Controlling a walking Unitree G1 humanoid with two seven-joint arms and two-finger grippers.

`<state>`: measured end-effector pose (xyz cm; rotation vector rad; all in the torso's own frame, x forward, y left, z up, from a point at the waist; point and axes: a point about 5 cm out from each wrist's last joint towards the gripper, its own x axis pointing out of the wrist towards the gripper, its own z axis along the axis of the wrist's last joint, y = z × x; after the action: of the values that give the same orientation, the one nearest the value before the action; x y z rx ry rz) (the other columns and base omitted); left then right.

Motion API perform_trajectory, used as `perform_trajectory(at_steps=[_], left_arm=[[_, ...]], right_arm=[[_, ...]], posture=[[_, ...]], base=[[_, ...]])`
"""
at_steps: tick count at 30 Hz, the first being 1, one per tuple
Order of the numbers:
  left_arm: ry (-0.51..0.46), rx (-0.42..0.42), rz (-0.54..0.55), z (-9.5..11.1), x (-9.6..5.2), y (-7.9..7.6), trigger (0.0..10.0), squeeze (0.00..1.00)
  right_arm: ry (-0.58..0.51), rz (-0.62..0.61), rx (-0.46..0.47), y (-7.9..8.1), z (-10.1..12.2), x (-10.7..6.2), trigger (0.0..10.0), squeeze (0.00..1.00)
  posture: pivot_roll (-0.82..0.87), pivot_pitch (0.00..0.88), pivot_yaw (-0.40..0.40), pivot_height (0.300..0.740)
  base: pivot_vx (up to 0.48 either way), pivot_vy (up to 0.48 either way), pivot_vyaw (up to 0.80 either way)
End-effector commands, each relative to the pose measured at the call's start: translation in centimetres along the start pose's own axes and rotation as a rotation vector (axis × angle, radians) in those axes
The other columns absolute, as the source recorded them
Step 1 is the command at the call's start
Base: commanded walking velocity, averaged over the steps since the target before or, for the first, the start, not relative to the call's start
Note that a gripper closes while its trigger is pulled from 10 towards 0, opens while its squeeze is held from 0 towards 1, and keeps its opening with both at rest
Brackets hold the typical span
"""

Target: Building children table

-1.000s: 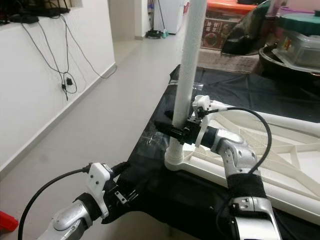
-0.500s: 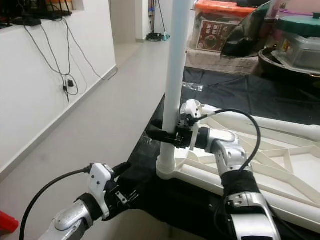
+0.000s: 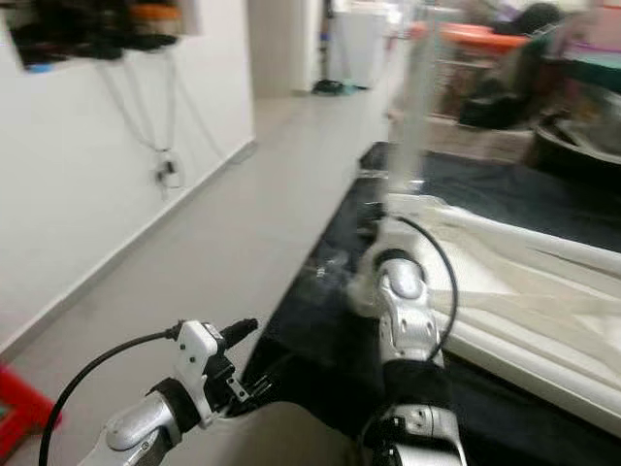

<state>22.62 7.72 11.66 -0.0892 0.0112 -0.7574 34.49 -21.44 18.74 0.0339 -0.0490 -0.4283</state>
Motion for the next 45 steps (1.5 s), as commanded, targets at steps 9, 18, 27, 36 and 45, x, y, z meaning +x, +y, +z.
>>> perform_trajectory(at_steps=[9,18,27,36,45], left_arm=[[0.009,0.006,-0.001,-0.2,0.1,-0.1,10.0,0.00],[0.008,0.001,-0.001,-0.2,0.1,-0.1,10.0,0.00],[0.010,0.003,-0.002,-0.2,0.1,0.0,10.0,0.00],[0.010,0.003,0.000,-0.2,0.2,0.1,10.0,0.00],[0.008,0.000,0.000,-0.3,0.3,0.0,10.0,0.00]], right_arm=[[0.074,-0.130,0.091,1.9,-1.9,-1.8,10.0,0.00],[-0.062,0.245,0.211,4.0,0.6,-0.7,10.0,0.00],[0.067,1.164,0.141,3.9,0.6,-1.8,10.0,0.00],[0.159,1.594,0.075,3.2,0.8,-3.2,10.0,0.00],[0.195,1.689,-0.045,4.6,-0.2,-3.4,0.0,0.00]], posture=[[0.00,0.020,-0.023,0.740],[0.00,0.022,-0.016,0.740],[0.02,0.015,-0.018,0.740],[0.03,0.013,-0.027,0.740],[0.00,0.018,-0.029,0.740]], base=[[0.000,0.000,0.00],[0.000,0.000,0.00],[0.000,0.000,0.00],[0.000,0.000,0.00],[0.000,0.000,0.00]])
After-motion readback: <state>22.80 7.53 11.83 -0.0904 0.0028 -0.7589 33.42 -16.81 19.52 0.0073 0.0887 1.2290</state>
